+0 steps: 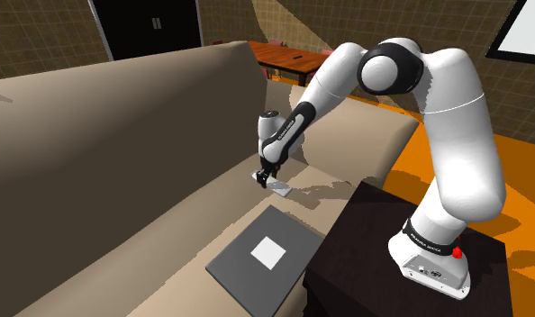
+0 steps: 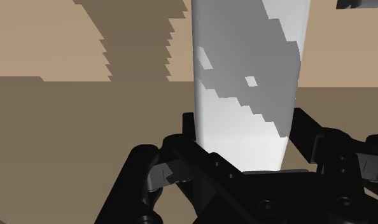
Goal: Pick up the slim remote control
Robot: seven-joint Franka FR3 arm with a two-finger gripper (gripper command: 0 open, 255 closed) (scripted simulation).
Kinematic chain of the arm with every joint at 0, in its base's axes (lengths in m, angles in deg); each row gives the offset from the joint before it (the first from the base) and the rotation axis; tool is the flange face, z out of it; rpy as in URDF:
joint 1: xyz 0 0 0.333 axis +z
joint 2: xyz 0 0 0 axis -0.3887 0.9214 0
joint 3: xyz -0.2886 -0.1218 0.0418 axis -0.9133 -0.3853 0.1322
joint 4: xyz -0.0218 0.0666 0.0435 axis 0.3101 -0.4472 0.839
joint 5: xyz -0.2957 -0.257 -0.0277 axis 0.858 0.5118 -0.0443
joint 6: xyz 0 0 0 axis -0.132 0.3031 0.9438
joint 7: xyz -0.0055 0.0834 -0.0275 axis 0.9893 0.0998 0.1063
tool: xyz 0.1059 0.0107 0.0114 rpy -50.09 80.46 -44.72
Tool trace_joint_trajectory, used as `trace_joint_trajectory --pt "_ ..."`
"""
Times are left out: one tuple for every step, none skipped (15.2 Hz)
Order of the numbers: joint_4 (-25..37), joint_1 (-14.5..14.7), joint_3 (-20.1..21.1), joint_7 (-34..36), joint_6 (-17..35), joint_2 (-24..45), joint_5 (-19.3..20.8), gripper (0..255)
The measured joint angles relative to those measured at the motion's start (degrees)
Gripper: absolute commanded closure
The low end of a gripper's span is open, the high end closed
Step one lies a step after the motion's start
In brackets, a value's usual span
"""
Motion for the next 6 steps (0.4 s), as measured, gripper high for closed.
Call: trace_joint_trajectory --pt "-0.3 0.0 0.0 0.0 -0.3 -0.6 0.0 255" --pt "-0.6 0.0 0.0 0.0 -0.9 -1.5 0.0 255" --pt "-0.7 -0.1 0.1 -0.1 -1.5 -2.2 -0.1 255" --pt "-0.9 0.0 0.1 -0.1 -2.0 -2.9 -0.1 255" --pt "-1.0 0.0 0.1 -0.1 -2.6 -3.6 -0.1 255" --pt "-1.0 -0.1 0.1 -0.2 -3.0 -3.9 -0.1 255"
